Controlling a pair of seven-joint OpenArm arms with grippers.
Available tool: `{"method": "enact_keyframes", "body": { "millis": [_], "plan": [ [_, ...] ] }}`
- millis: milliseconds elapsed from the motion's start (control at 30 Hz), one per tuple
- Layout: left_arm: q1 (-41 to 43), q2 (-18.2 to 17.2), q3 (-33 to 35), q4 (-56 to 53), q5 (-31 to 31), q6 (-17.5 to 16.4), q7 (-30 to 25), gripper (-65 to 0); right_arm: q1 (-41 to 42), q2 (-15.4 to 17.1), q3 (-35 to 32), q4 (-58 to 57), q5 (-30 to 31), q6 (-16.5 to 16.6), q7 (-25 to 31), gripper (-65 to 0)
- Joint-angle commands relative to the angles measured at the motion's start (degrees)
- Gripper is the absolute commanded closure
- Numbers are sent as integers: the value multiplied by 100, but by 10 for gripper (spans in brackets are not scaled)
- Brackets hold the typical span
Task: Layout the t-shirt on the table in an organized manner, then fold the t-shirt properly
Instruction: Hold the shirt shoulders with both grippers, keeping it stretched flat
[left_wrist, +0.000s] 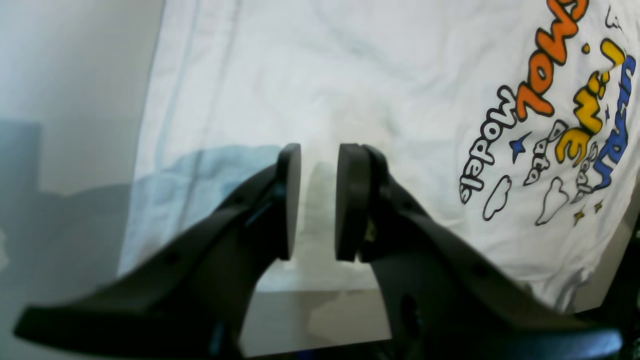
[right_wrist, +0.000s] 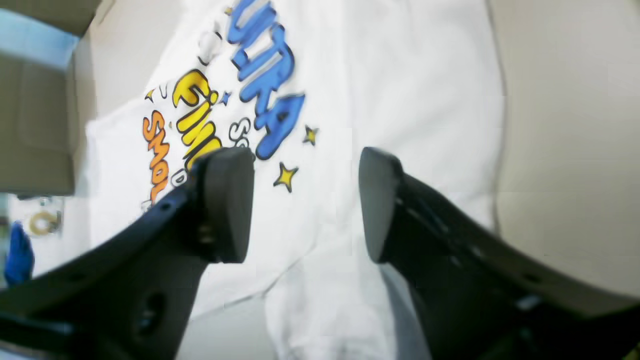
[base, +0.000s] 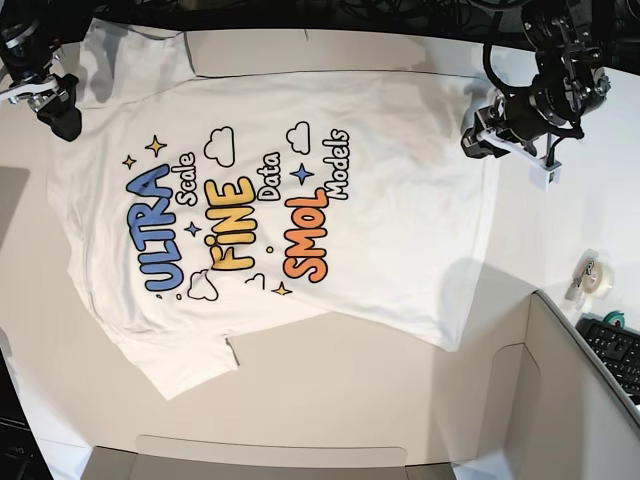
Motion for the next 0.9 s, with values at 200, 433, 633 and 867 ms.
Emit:
{"method": "enact_keyframes", "body": {
  "millis": [200,433,633,867],
  "plan": [
    [-22,-58,-16,83,-66,-12,-26,-132,662,-224,1985,-1451,-342,1406,-2252,-313],
    [-22,-49,-7,83,-75,-21,-26,-132,881,-250,1669,-2101,-1529,2346,-2419,-304],
    [-22,-49,178,83,-75,-21,-26,-132,1066,-233,1247,-2215,-1555,2408,-2419,-303],
    [-22,-40,178,83,-66,-21,-26,-132,952,-259,1079,-1688,-1107,2434,-2445,-303]
  ]
}}
